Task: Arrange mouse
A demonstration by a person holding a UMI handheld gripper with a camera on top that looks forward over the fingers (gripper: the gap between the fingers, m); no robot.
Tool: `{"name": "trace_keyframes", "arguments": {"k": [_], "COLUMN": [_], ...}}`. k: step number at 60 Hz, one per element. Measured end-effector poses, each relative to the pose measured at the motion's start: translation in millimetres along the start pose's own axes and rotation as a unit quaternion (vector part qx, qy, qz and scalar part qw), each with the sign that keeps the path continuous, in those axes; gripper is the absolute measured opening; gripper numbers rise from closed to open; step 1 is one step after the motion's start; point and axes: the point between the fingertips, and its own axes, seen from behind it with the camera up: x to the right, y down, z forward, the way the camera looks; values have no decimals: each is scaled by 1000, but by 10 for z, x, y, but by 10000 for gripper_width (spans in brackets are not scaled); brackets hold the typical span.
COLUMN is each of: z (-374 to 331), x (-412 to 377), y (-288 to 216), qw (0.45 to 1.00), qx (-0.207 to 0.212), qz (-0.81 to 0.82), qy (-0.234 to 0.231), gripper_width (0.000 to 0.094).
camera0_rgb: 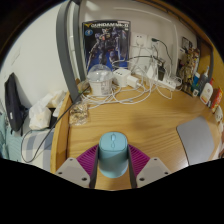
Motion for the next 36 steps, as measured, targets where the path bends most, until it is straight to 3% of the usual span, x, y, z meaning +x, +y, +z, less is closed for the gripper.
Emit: {"name": "trace_keyframes", "arguments": {"k": [4, 5, 6, 8, 24, 36], "z": [2, 0, 0, 0, -66, -777], "x": [-14, -13, -14, -15, 10, 626], "y": [4, 8, -1, -3, -44, -913], "qw": [1000, 1000, 1000, 1000, 998, 993], "qx": [6, 6, 10, 13, 12, 108], "qz": [-7, -7, -5, -8, -54, -33], "qy": [-6, -8, -10, -13, -41, -36], "gripper_width": [408, 442, 368, 338, 332, 334]}}
